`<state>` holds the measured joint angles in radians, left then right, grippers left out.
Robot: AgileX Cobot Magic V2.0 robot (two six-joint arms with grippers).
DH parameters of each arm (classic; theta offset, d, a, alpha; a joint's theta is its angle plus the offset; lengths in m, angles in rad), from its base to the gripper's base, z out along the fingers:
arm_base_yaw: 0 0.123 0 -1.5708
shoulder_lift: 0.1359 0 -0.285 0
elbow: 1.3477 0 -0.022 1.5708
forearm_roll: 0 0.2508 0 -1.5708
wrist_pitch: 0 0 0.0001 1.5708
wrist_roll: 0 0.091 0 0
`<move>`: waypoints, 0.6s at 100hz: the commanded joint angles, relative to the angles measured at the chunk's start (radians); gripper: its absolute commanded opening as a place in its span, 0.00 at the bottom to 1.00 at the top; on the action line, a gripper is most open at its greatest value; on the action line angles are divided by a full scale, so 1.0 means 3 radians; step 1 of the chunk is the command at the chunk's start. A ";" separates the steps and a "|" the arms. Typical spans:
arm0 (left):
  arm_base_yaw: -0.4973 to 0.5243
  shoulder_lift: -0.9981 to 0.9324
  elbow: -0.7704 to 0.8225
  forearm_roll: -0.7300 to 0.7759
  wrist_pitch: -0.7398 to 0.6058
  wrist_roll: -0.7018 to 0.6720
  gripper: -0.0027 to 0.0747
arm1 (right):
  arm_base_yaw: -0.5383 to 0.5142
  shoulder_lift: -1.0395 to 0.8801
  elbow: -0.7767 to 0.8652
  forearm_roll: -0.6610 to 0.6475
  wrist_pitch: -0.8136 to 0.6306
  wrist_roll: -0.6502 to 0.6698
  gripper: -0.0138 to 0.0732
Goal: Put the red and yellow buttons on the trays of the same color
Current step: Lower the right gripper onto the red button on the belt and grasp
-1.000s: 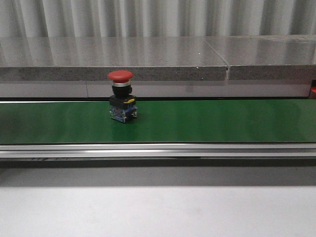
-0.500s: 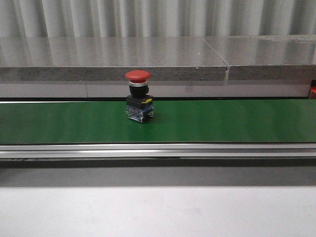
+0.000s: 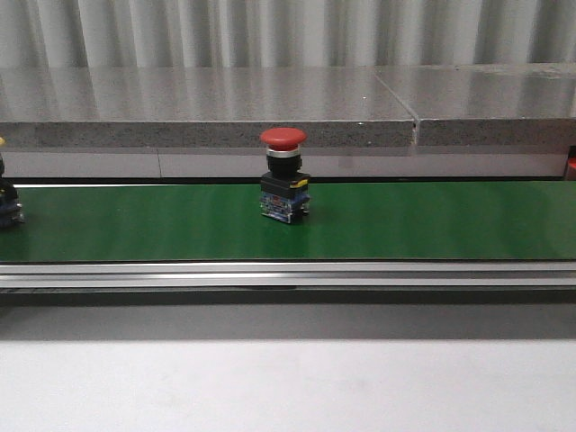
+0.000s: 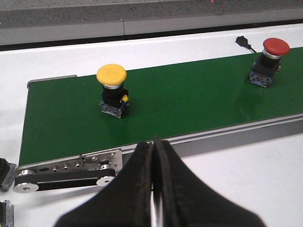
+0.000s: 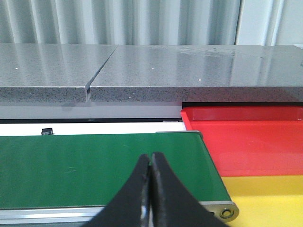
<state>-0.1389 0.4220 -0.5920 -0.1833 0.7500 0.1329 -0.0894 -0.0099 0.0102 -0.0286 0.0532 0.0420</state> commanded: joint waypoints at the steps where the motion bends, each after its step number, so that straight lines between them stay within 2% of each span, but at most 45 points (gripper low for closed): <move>1: -0.0033 -0.0152 -0.0034 -0.0035 -0.0193 0.0009 0.01 | -0.0008 0.0108 -0.0248 -0.0142 -0.0151 -0.0023 0.08; 14: -0.0033 -0.0244 -0.0034 -0.0035 -0.0200 0.0009 0.01 | -0.0008 0.0534 -0.0591 -0.0336 -0.0016 -0.0023 0.08; 30: -0.0033 -0.0243 -0.0034 -0.0035 -0.0200 0.0009 0.01 | 0.0004 0.1269 -0.1055 -0.0374 -0.0009 -0.0023 0.08; 41: -0.0033 -0.0243 -0.0034 -0.0035 -0.0200 0.0009 0.01 | 0.0143 0.1741 -0.1434 -0.0374 0.0056 -0.0023 0.08; 60: -0.0033 -0.0243 -0.0034 -0.0042 -0.0200 0.0009 0.01 | 0.0494 0.2587 -0.2206 -0.0374 0.0484 -0.0023 0.08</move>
<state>-0.1389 0.3417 -0.5769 -0.1826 0.7567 0.1329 0.0214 0.6688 -0.5306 -0.1250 0.2154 0.0420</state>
